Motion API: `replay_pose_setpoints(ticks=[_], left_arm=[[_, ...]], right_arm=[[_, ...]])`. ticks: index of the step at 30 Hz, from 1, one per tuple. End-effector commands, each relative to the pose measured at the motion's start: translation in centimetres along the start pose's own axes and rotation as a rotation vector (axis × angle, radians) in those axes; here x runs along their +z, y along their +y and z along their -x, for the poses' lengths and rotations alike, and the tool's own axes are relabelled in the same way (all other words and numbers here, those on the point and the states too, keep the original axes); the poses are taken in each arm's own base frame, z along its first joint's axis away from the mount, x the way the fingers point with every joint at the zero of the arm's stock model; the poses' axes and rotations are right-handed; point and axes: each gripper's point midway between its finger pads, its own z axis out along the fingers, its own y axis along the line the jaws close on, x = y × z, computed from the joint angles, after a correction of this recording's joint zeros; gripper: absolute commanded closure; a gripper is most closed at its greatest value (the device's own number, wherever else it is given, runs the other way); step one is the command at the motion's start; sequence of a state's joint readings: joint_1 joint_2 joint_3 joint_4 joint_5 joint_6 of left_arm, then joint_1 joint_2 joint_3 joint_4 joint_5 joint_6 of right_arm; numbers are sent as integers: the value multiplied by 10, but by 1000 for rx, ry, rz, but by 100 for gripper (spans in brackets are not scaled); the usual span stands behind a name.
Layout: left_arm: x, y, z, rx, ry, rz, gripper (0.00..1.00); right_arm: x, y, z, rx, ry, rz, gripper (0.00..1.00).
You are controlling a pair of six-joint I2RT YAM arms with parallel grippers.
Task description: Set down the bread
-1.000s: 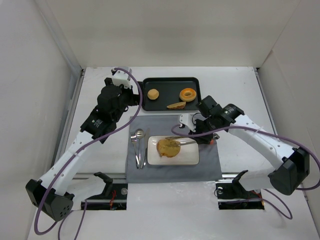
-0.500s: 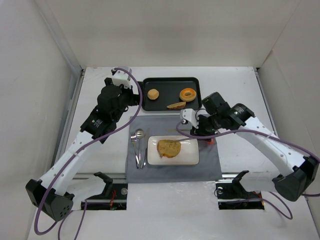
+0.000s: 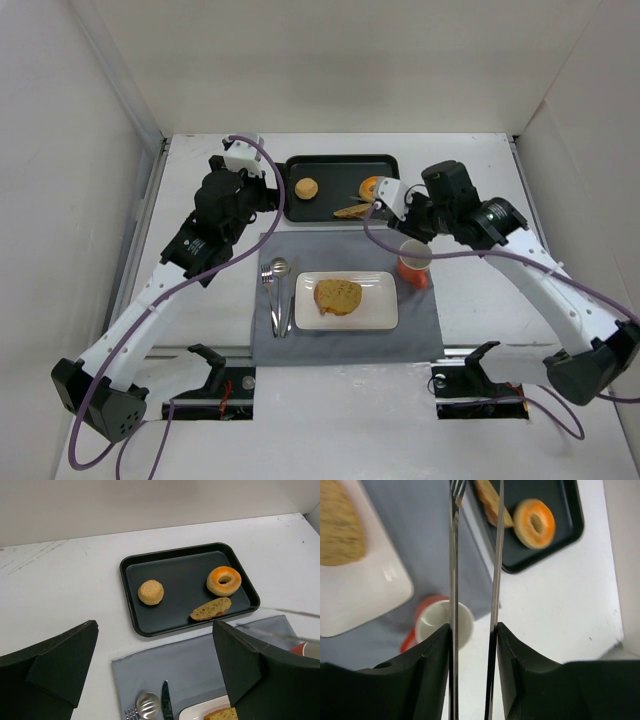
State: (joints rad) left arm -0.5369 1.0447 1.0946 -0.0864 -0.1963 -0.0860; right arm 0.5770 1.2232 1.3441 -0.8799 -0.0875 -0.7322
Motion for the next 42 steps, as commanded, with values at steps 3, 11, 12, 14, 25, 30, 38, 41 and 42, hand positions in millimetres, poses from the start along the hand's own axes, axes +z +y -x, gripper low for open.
replay_pose_setpoints(ticks=[3, 11, 12, 14, 25, 30, 38, 41, 42], left_arm=[[-6, -1, 25, -12, -86, -8, 3], [-9, -1, 27, -14, -95, -9, 3], [-9, -1, 27, -14, -95, -9, 3], [-9, -1, 27, -14, -95, -9, 3], [-9, -1, 27, -14, -95, -9, 3], [-9, -1, 27, -14, -95, -9, 3], [-9, -1, 27, -14, -95, -9, 3], [-9, -1, 27, -14, -95, -9, 3], [-9, -1, 27, -14, -95, -9, 3]], right_arm=[[14, -64, -11, -67, 68, -174, 56], [25, -88, -29, -142, 149, -162, 58], [24, -88, -29, -154, 150, -161, 58], [25, -89, -30, -162, 157, -152, 58], [43, -78, -46, -205, 222, -67, 58], [50, -72, -46, -240, 238, -38, 58], [63, -67, -49, -281, 274, -4, 58], [68, -66, -47, -289, 281, 3, 58], [71, -67, -46, -289, 282, 4, 58]])
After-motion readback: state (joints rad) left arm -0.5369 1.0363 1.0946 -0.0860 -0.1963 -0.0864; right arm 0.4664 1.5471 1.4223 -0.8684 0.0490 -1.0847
